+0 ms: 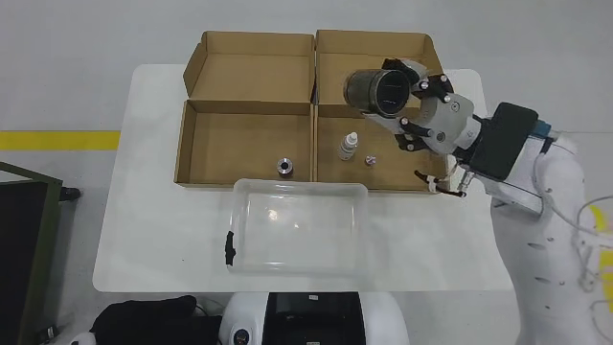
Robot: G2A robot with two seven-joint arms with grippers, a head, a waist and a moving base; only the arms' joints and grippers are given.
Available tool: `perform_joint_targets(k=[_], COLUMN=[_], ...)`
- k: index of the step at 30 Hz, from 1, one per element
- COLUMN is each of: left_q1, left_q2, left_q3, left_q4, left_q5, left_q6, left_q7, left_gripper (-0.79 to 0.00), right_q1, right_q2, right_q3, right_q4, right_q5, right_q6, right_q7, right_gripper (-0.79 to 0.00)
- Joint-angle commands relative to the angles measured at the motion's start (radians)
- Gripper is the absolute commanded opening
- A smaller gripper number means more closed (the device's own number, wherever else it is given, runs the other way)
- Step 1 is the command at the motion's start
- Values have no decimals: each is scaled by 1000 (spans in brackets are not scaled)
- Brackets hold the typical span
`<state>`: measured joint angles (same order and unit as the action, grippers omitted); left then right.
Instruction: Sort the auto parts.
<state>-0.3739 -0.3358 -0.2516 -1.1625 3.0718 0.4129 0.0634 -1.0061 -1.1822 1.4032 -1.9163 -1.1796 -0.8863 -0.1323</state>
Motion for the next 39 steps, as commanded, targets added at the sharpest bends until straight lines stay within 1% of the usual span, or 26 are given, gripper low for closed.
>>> perform_joint_targets(k=[1, 12, 24, 29, 39], left_q1=[0, 0, 0, 0, 0], left_q2=[0, 0, 0, 0, 0], left_q3=[0, 0, 0, 0, 0], left_q4=[0, 0, 0, 0, 0], left_q5=[0, 0, 0, 0, 0], left_q6=[0, 0, 0, 0, 0], left_q7=[0, 0, 0, 0, 0], left_gripper=[0, 0, 0, 0, 0], right_q1=[17, 113, 177, 203, 261], right_q2=[-1, -16, -48, -62, -92], right_q3=[-26, -183, -382, -446, -538], right_q4=[18, 137, 306, 387, 535], right_q5=[-2, -9, -13, -5, -4], right_q6=[-5, -15, -8, -14, 10], right_q7=[1, 23, 36, 76, 97], right_gripper=[-785, -785, -785, -785, -785])
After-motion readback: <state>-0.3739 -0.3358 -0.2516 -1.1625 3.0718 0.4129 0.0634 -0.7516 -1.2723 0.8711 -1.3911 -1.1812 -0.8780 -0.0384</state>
